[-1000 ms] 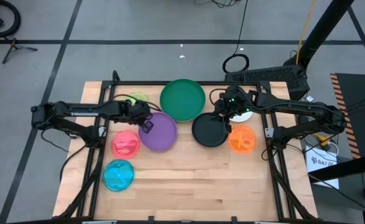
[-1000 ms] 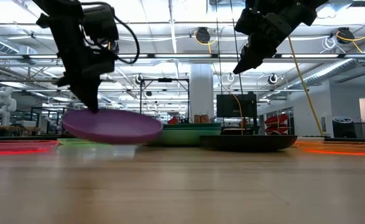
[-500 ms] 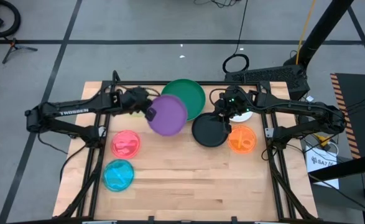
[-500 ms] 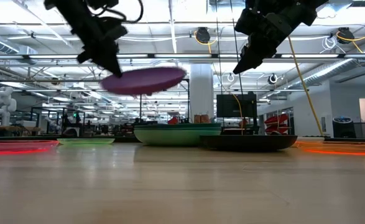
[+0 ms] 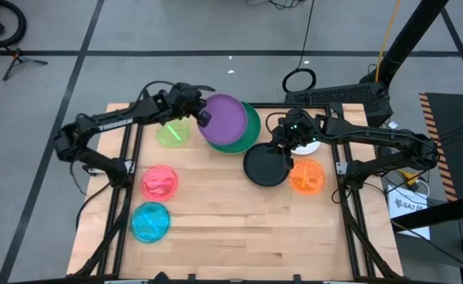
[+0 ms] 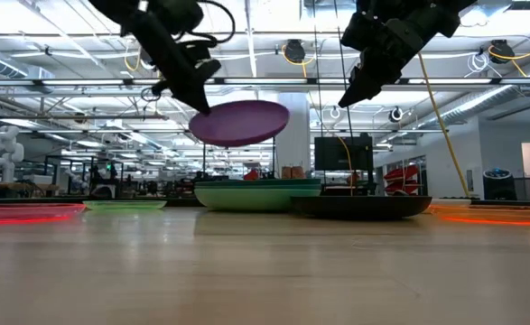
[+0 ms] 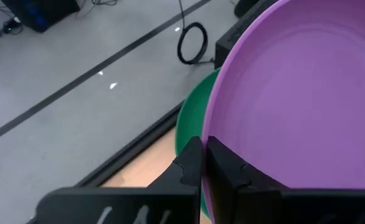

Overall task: Stack plastic plates
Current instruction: Stack the purple plate on top the dark green plate

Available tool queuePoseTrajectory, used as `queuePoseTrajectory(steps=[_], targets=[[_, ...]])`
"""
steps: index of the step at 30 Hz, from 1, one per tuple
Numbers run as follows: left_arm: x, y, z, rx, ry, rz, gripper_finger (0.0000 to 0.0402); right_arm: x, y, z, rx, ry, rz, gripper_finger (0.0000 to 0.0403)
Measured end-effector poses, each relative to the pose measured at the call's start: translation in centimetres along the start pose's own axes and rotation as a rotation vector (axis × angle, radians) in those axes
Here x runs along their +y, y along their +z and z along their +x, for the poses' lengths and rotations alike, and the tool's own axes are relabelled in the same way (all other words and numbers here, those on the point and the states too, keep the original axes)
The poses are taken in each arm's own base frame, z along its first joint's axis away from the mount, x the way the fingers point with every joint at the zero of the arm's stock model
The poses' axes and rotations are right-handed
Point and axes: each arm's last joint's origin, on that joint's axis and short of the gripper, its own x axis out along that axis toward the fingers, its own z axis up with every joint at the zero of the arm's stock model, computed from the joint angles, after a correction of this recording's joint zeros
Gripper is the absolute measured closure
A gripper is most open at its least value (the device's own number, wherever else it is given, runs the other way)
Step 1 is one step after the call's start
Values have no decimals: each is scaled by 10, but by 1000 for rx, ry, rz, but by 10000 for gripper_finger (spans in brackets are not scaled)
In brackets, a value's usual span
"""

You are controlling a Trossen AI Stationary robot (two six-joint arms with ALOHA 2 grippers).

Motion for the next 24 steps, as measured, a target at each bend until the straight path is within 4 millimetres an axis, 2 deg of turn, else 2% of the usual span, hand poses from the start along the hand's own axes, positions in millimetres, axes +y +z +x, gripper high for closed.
queuePoseTrajectory(steps=[6, 11, 24], targets=[[2, 1, 35, 79, 10, 25, 393, 0, -2, 0, 18, 4, 4, 310], [3, -5, 56, 124, 23, 17, 393, 0, -2, 0, 20, 4, 4, 310], [-1, -7, 74, 99, 13, -16, 375, 0, -2, 0, 19, 4, 4, 310]])
